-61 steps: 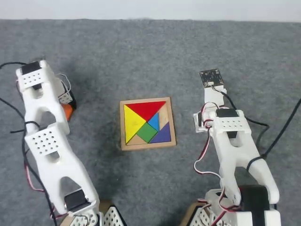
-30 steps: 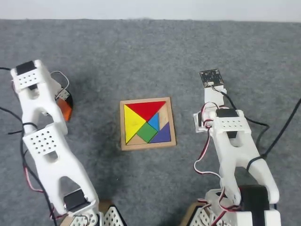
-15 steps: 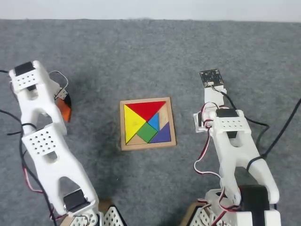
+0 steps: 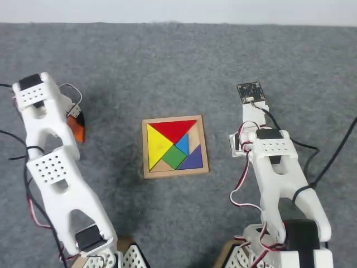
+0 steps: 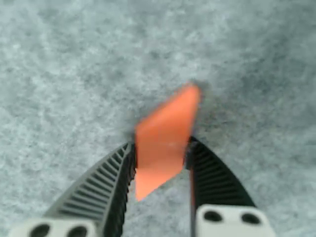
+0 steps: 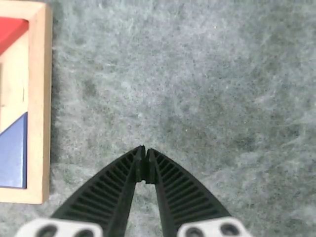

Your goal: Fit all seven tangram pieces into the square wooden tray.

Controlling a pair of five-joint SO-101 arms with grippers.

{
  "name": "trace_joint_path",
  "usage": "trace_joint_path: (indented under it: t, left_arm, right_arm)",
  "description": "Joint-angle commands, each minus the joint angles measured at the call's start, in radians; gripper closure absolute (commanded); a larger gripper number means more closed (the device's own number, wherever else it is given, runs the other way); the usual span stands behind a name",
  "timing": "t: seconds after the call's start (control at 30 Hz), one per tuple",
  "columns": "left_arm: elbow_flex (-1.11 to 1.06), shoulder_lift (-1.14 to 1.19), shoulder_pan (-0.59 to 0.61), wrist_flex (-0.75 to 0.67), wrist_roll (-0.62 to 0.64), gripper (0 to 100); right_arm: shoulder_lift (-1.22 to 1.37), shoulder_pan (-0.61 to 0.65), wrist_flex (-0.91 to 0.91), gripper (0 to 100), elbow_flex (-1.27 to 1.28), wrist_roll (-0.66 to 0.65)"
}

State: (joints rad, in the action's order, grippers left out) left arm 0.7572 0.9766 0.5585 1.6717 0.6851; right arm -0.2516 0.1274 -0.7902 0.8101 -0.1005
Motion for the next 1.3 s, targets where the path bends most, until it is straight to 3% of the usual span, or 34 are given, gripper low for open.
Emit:
trace_joint_path:
  t: [0.0,0.53,1.03,1.27]
  left_arm:
    - [0.010,0.000,0.005,0.026,-0.029,90]
    - [0.027,-0.008,-0.012,0.055,-0.115,90]
    - [-0.067,-0.222,-0.066,0.084,-0.256,90]
    - [-0.119,-0.290,-0.058,0.028,-0.282,90]
  right_arm:
    - [-0.061,-0.012,0.016,99.2,-0.012,-0.014]
    - [-0.061,-0.012,0.016,99.2,-0.012,-0.014]
    - [-0.061,-0.012,0.016,99.2,-0.012,-0.015]
    - [-0.061,-0.012,0.016,99.2,-0.012,-0.015]
